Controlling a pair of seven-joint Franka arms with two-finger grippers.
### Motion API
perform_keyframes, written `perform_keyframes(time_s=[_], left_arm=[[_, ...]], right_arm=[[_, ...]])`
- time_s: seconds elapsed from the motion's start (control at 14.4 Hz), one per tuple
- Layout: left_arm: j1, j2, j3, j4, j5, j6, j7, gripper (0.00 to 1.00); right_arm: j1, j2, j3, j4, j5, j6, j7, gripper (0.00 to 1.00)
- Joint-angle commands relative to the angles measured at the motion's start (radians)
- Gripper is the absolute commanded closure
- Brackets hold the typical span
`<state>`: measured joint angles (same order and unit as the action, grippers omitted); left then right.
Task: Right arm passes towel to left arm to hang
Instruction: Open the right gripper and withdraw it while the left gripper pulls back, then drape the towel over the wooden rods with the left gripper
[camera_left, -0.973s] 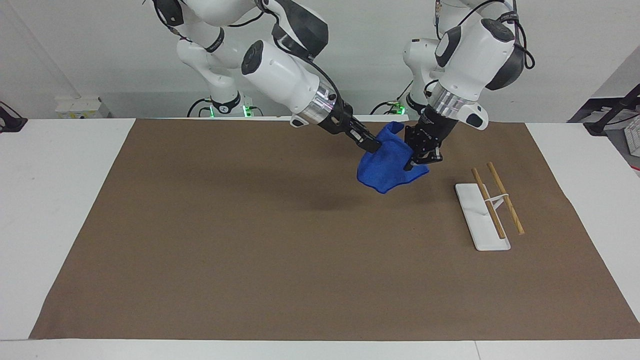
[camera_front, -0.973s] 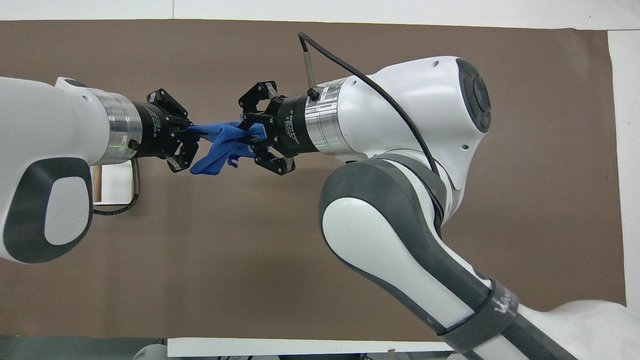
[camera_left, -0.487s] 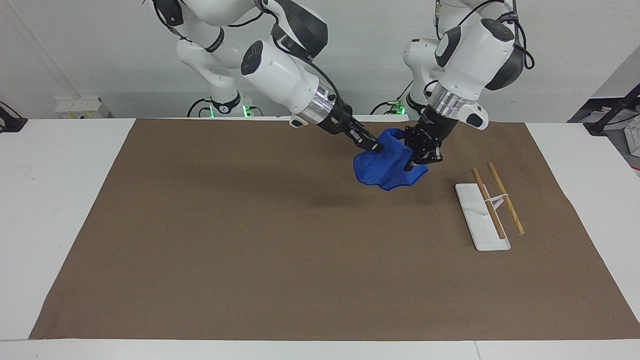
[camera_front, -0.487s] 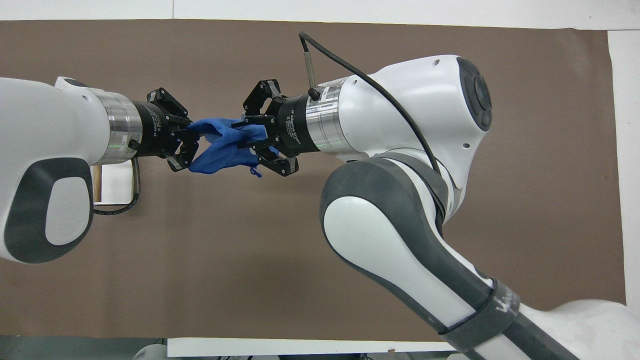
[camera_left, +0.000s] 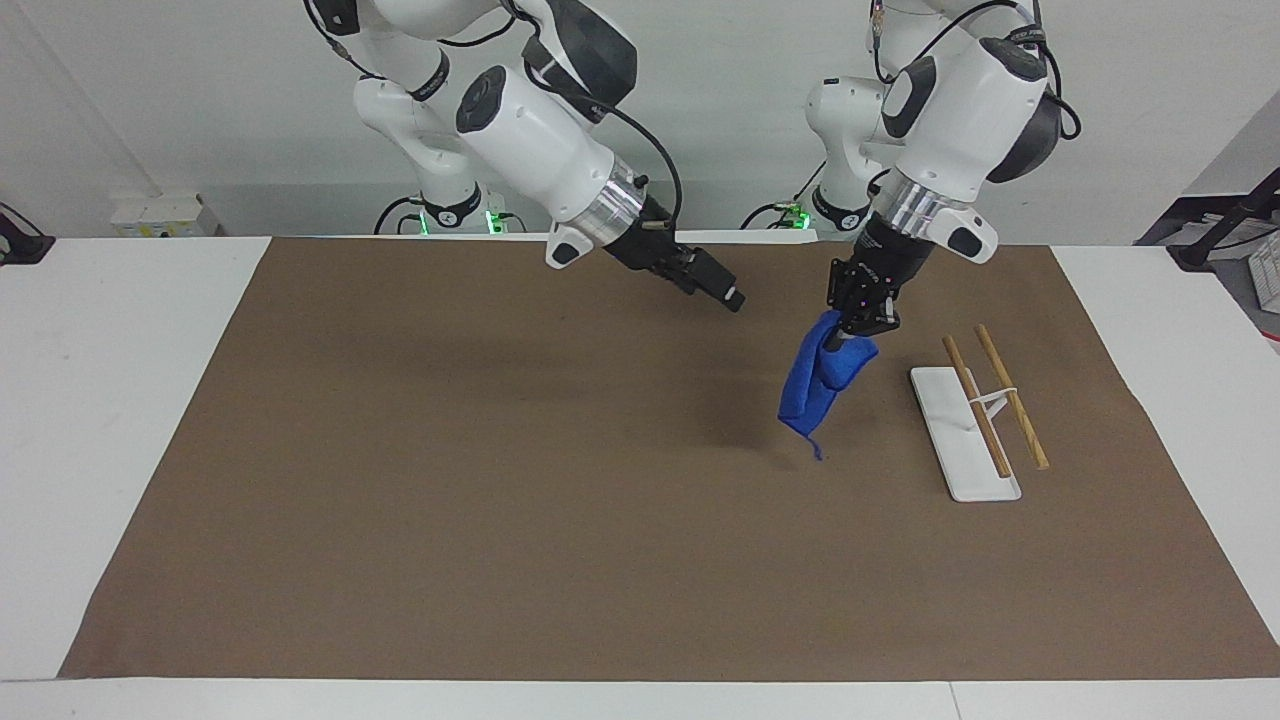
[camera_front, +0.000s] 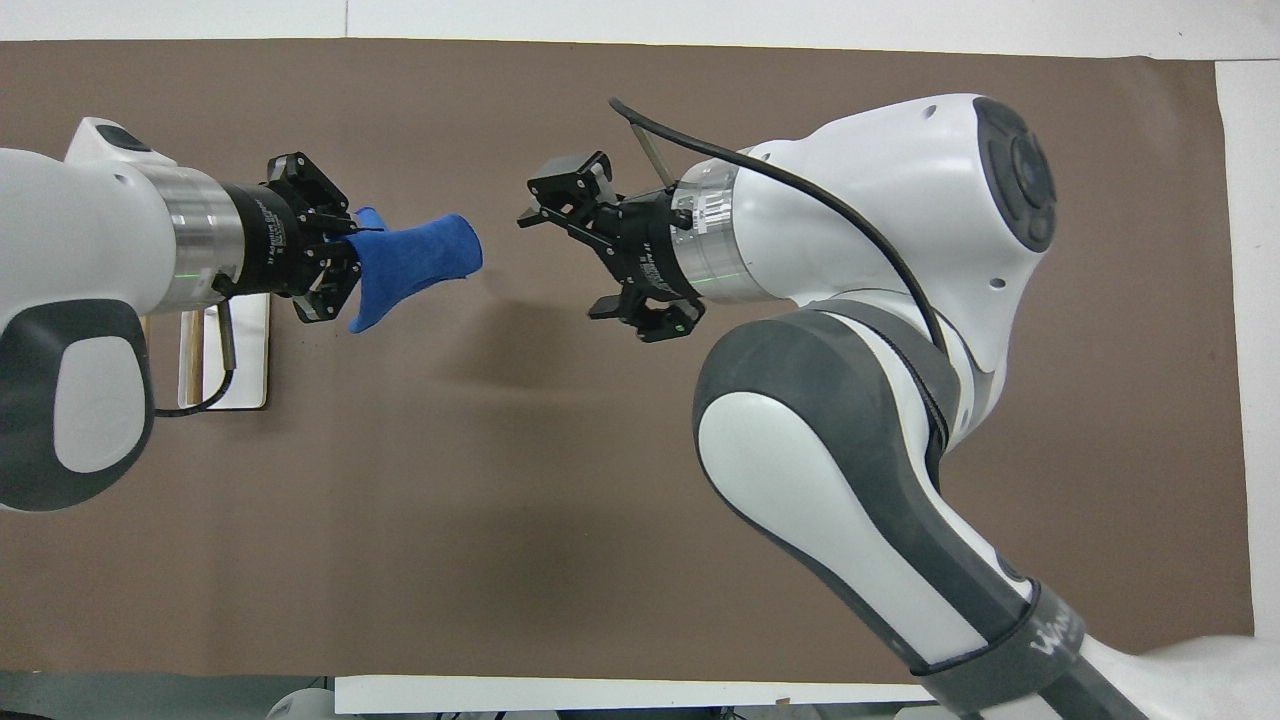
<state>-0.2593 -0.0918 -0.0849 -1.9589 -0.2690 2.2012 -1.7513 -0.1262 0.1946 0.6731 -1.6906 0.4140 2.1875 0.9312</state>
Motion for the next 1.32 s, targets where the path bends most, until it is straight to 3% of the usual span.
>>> perform_keyframes(time_s=[0.0,0.28,0.49,0.7,0.83,1.04,1.25], left_arm=[[0.080,-0.013,-0.001,-0.038,-0.018,0.017,0.146,1.00],[0.188,-0.057,0.001,-0.142,-0.018,0.048,0.156,1.00],[0.233,-0.091,0.001,-0.222,-0.018,0.126,0.159,1.00],[0.297,-0.085,0.001,-0.218,-0.018,0.152,0.341,1.00],[0.339,-0.082,0.002,-0.215,-0.018,0.158,0.420,1.00],[0.373,-0.062,0.008,-0.193,-0.018,0.204,0.582,1.00],[0.402,-0.048,0.010,-0.164,-0.018,0.201,0.780,1.00]], right_arm=[[-0.006,-0.081,-0.091,-0.069,-0.194,-0.090,-0.289,0.00],[0.072,-0.109,-0.367,-0.069,-0.262,-0.219,-0.664,0.00],[0.083,-0.145,-0.509,-0.060,-0.394,-0.294,-0.759,0.00],[0.088,-0.181,-0.628,-0.049,-0.465,-0.360,-0.888,0.00],[0.167,-0.185,-0.757,-0.026,-0.465,-0.396,-0.951,0.00],[0.152,-0.179,-0.781,0.024,-0.462,-0.477,-0.986,0.00],[0.139,-0.175,-0.771,0.023,-0.454,-0.482,-0.983,0.00]])
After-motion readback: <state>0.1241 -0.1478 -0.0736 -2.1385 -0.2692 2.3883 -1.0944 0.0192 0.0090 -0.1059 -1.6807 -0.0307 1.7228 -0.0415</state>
